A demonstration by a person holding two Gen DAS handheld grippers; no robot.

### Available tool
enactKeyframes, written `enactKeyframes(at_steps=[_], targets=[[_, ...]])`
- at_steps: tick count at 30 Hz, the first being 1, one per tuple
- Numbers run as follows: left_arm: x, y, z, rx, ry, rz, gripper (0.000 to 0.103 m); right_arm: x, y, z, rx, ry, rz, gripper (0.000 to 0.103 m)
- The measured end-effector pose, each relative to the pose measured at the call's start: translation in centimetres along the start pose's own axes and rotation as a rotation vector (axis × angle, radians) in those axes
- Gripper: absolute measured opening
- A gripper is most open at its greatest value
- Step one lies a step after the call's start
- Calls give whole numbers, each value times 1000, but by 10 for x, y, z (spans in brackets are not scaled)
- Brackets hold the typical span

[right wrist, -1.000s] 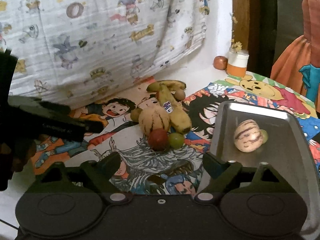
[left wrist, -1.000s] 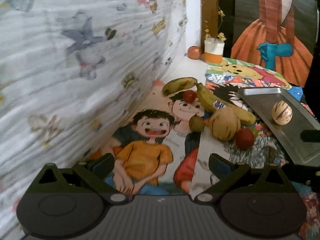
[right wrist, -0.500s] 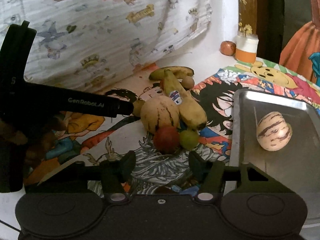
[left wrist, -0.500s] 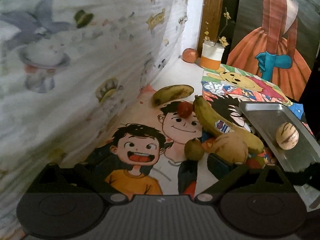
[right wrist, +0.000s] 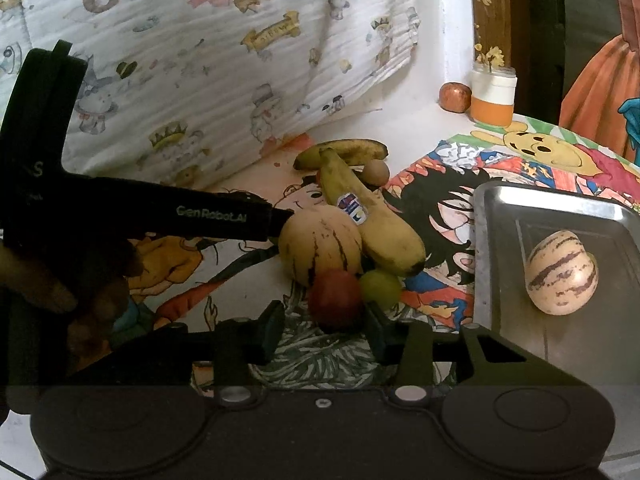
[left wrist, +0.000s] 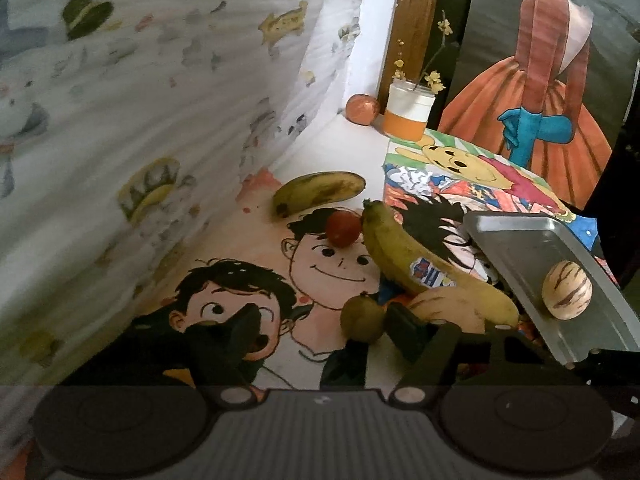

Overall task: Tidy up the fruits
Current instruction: 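Grasp the small brown kiwi with the left tool while the right tool grasps the red tomato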

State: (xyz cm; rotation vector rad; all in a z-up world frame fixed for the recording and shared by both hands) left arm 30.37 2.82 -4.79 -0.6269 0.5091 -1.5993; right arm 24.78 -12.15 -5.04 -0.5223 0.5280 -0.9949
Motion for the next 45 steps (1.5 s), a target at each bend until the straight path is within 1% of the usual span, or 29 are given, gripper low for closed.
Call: enactKeyframes(at_steps=[4,6,9,16,20,22,24,26,31,34,36,41,45], targets=[[2,1,0,8,-9,-25,62,1,-1,0,6,6,-7,41],[3,0,0,13,-10,-38,55,1,-1,-1,8,13,-13,39],[5,1,-1,20,-12,-62,49,2,-2,-1,9,22,-19,37],[0,9,0,-3,-89,-110,49,3,-1,0,13,38,-20,37],[1,14,2,-5,-94,-106,48,2,0,2,19,43,-21,37],[2,15,3,-7,-97,-112,44,1,0,2,22,44,-23,37],[4,17,3,-10,-104,-124,35,1,1,2,22,45,-26,34],[6,17,2,-12,-113,-135,31,1,1,2,24,48,-30,33],[6,17,2,-15,-121,-136,29,2,0,1,31,55,-30,32],[6,13,0,-20,-140,-105,29,3,0,-1,37,64,-27,32],[3,8,-4,-19,-162,-73,29,3,-2,-2,41,71,-24,32],[-1,-9,-17,-10,-233,-43,29,3,-12,-7,51,86,-12,32],[5,-28,-26,5,-254,-37,29,3,-24,-13,56,97,0,32]])
Point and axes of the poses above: each gripper's, at about its wrist camera, not at the fingertips, and y roughly the way its jaws point, x to its right, z to its top, the point moved 5 cm from there along y, roughly the way its jaws point, and after that the axes turned 4 degrees about z, right-handed, at the moved point
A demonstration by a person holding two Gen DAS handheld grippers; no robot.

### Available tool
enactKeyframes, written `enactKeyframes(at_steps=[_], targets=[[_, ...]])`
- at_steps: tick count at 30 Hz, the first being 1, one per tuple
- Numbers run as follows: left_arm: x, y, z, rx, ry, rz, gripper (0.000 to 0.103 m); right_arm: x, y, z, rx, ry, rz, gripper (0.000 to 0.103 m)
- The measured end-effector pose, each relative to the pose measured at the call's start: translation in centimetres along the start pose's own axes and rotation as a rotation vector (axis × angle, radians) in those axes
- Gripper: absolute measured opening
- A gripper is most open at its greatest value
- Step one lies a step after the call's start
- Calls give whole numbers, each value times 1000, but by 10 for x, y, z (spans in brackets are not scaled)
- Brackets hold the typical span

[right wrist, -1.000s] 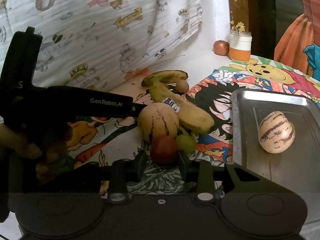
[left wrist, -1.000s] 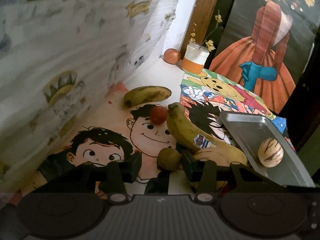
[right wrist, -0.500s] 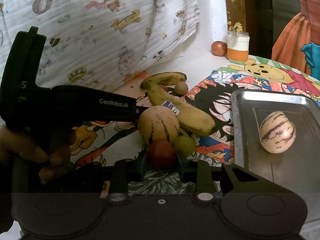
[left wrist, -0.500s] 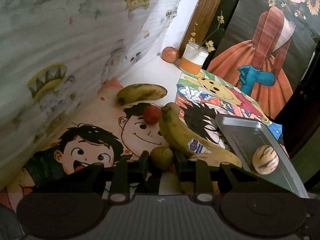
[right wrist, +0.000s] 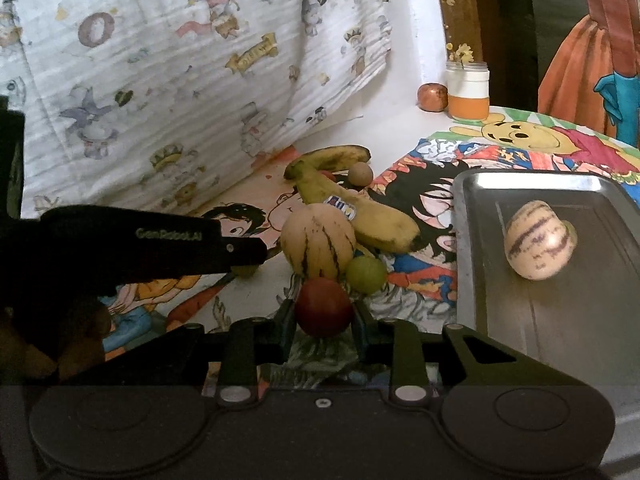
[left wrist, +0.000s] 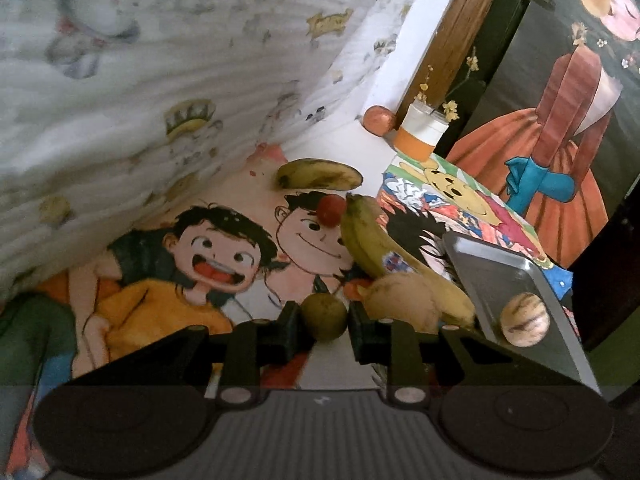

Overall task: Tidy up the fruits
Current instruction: 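Grasp the small brown kiwi with the left tool while the right tool grasps the red tomato, then lower the kiwi and tomato onto the metal tray and open both tools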

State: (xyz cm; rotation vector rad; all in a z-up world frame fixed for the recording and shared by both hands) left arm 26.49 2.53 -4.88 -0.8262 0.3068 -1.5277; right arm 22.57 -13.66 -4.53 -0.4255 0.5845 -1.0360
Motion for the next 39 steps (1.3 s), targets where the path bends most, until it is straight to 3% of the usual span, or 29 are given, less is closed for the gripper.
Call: enactKeyframes(at_steps=[11,20,29,39], targets=[[26,-40,-29,10,-30,9,29,24,-48,-11,55,63,-6,32],[77,-54,-44,49,28,4,29,75,-86,-12,148,111,-107,32],[136,-38,-53,27,111,-64,29,133,-96,-11,168,146,-201,32],[177,-6,-61,-38,200,-114,30,162,-90,-16,144,161,-264,32]])
Point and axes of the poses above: each gripper's, at about its wrist camera, not at the fingertips, and y roughly the way its jaws point, x to its right, z to its top, the point moved 5 cm from there along y, roughly the way its jaws point, and after that the axes turned 4 degrees about z, right-handed, at the moved point
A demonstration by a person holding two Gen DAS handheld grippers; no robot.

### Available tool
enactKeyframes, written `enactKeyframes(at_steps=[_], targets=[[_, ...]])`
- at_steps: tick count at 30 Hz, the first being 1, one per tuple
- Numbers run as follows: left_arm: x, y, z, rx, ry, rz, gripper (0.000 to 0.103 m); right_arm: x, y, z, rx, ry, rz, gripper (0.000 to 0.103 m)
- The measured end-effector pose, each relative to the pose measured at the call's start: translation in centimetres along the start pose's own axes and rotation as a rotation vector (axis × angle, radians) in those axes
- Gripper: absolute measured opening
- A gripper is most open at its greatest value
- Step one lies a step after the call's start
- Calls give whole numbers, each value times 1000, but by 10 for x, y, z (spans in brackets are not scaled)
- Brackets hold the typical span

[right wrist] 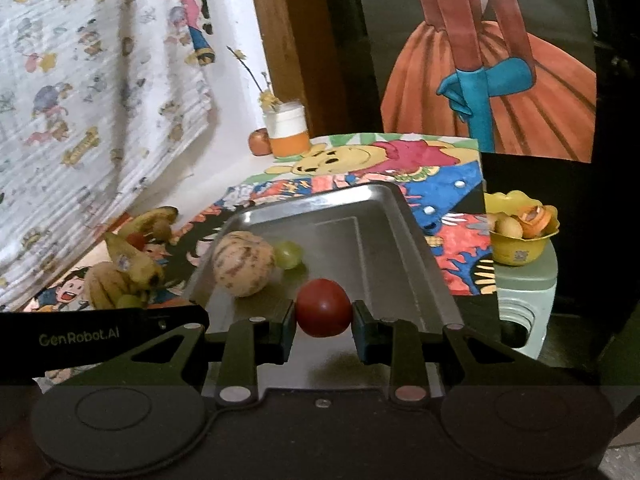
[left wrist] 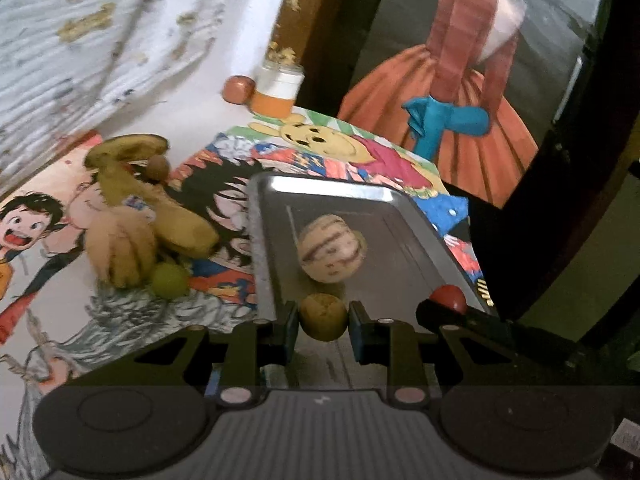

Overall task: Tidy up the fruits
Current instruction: 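Lower the kiwi and tomato onto the metal tray and open both tools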

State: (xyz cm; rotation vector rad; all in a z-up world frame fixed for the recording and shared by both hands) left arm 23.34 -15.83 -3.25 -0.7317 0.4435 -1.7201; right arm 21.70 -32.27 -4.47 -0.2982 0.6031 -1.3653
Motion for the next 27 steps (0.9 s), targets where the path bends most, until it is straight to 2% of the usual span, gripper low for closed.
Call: enactKeyframes(at_steps=[12,27], targets=[[5,13,-5,-34,32,8,30,6,6,-4,-24,6,-24,32],[2,13,-10,-71,7,12,30,7,0,-5,-23,12,-32,34]])
Point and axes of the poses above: each gripper's, at about its wrist camera, not at the fingertips, and y roughly the way its jaws point, x to its right, z to its top, the point moved 5 cm from there along y, roughly the way its jaws point, and after that the axes turned 4 degrees about z, right-handed, at the moved point
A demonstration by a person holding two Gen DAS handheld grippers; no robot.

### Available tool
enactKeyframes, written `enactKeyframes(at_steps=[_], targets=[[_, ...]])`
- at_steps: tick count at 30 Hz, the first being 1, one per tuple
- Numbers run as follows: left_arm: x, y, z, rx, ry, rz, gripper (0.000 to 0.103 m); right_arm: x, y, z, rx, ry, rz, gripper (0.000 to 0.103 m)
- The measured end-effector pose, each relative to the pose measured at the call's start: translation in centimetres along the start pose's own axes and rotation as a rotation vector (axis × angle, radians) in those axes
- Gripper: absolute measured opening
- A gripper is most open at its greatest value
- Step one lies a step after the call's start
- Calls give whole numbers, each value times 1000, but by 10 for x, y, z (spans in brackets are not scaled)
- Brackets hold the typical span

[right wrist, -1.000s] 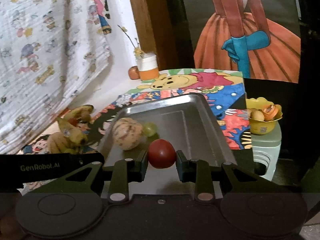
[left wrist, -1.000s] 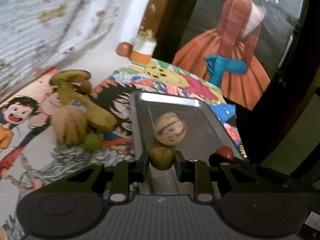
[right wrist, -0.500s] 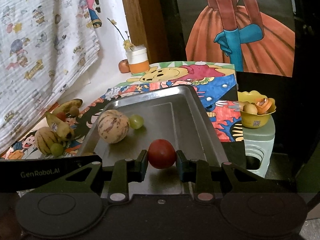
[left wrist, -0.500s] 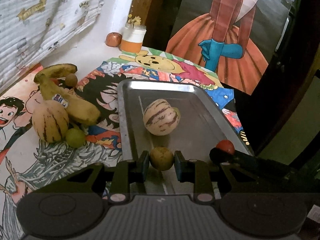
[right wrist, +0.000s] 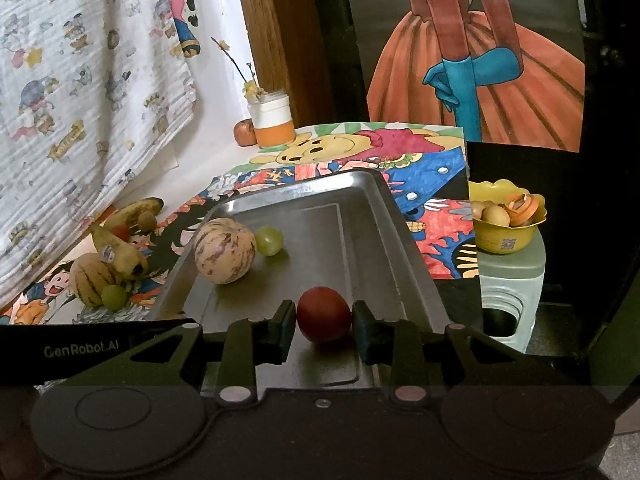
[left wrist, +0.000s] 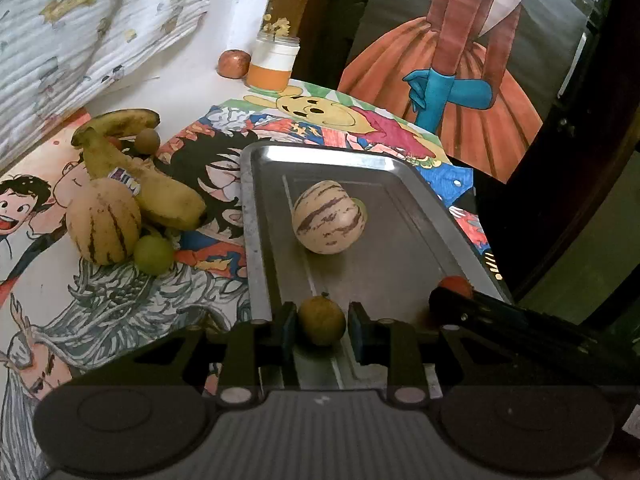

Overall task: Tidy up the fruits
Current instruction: 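Lower the kiwi and tomato onto the metal tray and open both tools, then lift both open tools away from the tray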

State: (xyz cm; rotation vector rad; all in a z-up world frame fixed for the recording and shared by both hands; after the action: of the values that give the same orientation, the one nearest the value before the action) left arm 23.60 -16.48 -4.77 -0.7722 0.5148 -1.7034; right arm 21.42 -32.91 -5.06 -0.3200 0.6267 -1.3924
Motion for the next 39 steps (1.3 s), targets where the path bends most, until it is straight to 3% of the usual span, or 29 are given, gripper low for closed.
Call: enactKeyframes(at_steps=[7,16,18,23,26,29,39], targets=[[0,-12,1,18,-19,-5,37,1,-15,0,20,3,-6,43],[-5,-41,1,80,-54,11,70,1,-39,-1,53,11,-12,64],[-8,-48,0,97,-61,23,85,0,-44,-2,59,10,-12,72],[-16,-66,-3,132,-75,54,99,-4,-60,-4,77,13,-9,87],[-21,-78,-5,152,-87,73,101,-7,-69,-6,84,15,-6,99],[-29,-88,-11,163,-93,85,102,-12,-79,-10,85,10,-5,102],[-50,-119,-45,102,-37,219,103,-29,-115,-33,29,5,-11,102]])
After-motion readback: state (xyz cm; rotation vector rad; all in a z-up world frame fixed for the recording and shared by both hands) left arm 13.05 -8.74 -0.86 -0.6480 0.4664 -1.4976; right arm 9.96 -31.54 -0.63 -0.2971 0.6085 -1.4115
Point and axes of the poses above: each gripper's, at about its wrist camera, not at the fingertips, and y roughly the way its jaws point, x to its right, z to its top, the point moved 5 cm from there along y, roughly the way its jaws point, and after that the axes turned 4 degrees about z, right-handed, at the moved point
